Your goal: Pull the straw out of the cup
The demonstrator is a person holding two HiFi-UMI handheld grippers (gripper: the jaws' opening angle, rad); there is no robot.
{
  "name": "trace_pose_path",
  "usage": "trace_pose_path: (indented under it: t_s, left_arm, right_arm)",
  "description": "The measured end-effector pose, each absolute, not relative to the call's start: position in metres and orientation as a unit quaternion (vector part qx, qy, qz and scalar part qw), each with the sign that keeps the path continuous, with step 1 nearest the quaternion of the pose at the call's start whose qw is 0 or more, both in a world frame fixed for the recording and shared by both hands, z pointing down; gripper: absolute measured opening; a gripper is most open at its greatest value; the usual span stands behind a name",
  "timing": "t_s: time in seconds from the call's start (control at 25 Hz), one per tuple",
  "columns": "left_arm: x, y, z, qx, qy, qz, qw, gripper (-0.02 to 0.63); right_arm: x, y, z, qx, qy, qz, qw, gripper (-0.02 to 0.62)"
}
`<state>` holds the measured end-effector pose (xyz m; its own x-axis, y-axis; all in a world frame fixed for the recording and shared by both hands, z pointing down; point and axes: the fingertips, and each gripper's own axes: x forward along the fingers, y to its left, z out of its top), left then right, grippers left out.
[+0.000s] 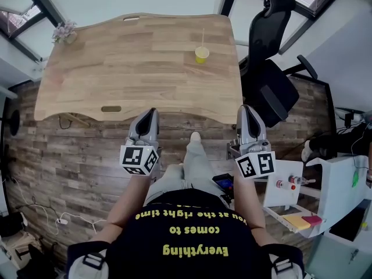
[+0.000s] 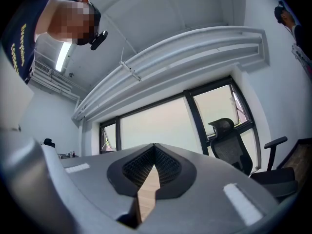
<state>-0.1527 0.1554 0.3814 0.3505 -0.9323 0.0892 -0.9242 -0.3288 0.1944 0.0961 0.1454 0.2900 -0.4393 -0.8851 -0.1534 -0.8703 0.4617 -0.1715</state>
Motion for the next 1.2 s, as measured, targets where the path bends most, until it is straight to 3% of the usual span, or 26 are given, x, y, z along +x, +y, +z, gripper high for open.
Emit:
trace_pose_path:
  t_s: [1.2]
  left_arm:
    - [-0.134,-0.036,0.374,0.784,-0.611,-0.017,0.107,0.000]
  right_arm:
    - [0.101,-0.076,0.290,-0.455,0.882,-0.057,0.108,0.006]
